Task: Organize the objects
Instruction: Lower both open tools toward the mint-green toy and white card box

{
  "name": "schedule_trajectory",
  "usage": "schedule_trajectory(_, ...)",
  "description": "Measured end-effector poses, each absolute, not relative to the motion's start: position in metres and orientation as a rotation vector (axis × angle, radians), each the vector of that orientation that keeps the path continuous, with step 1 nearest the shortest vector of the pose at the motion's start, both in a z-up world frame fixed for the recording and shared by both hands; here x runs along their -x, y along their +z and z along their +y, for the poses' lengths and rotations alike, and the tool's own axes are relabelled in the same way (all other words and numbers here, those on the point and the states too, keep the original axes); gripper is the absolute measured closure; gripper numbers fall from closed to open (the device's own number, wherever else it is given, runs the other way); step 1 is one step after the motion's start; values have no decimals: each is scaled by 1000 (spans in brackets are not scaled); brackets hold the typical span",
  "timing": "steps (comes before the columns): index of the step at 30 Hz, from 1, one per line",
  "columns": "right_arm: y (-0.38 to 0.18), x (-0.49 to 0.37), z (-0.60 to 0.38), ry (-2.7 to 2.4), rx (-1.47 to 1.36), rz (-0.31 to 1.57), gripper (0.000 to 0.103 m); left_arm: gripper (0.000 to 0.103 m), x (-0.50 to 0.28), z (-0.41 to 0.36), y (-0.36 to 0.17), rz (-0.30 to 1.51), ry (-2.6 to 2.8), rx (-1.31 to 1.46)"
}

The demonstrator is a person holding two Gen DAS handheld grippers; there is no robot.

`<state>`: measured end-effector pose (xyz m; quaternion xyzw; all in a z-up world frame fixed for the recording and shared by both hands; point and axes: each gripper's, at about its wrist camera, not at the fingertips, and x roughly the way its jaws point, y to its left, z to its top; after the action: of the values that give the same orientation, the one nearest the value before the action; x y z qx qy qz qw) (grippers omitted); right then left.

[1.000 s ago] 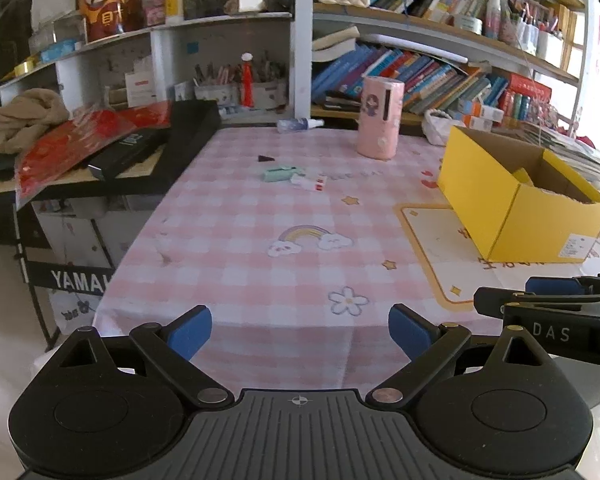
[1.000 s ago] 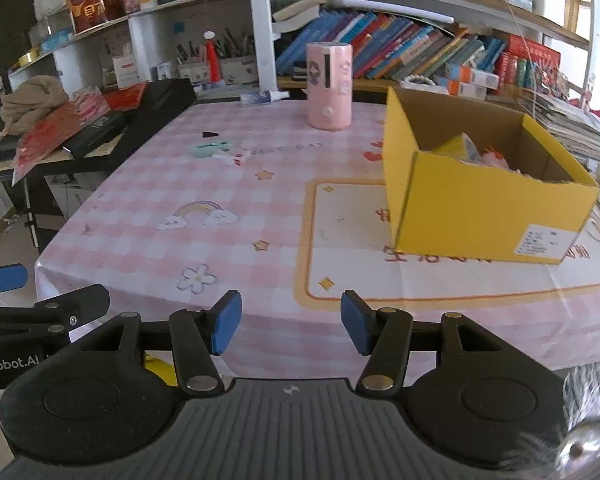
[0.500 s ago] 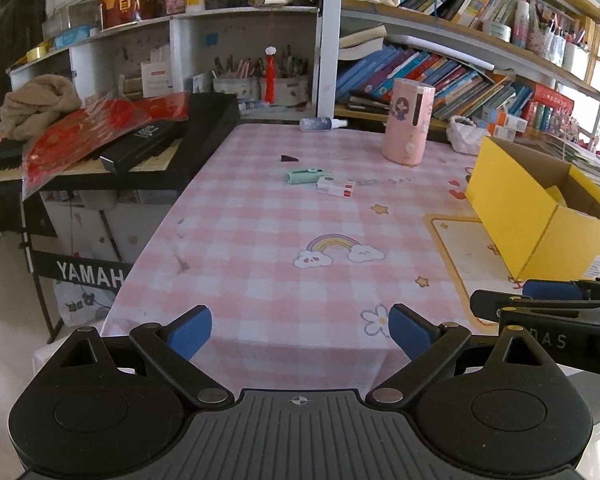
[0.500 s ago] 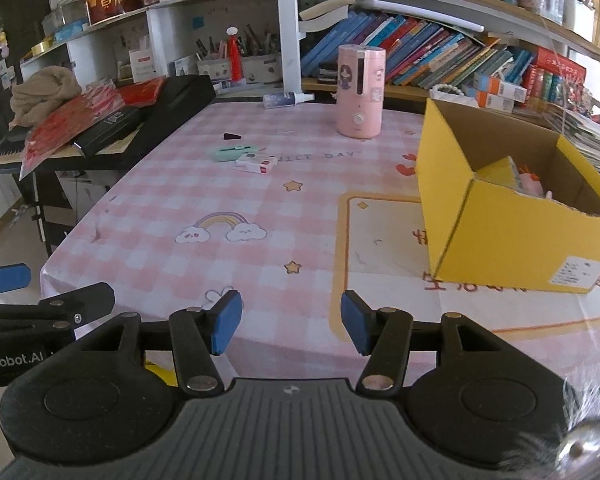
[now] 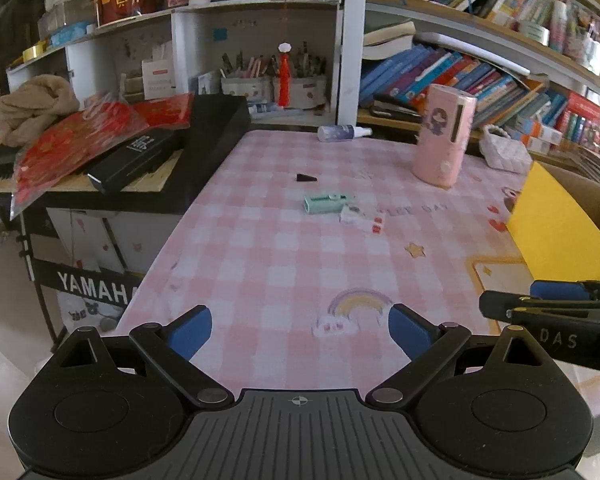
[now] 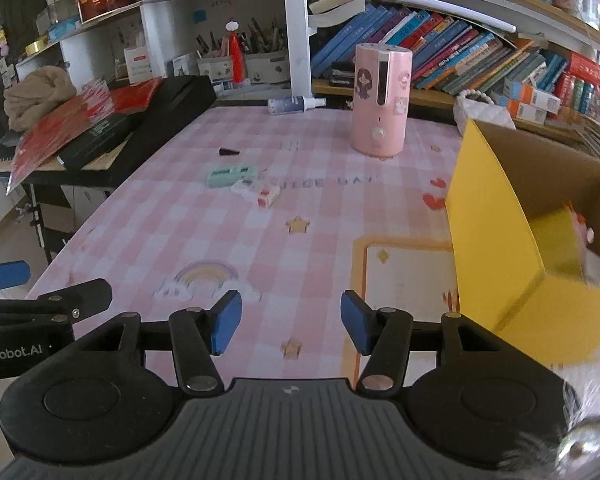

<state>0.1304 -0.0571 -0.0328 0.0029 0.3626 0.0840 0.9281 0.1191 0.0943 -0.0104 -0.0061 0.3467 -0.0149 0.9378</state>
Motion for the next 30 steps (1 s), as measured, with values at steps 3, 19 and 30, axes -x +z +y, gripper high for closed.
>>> schedule_trajectory(3,-32,-155,-59,178,-2,743,50,6,-139,94,-10,709,-20,20)
schedule_trajectory(19,-51,-255,-46,273,58,772,50,6,-226,93,-15,734,61,25)
schedule_trajectory(30,-69,-295,-27,310,84,787,46,6,-256,98,-23,758,104,39)
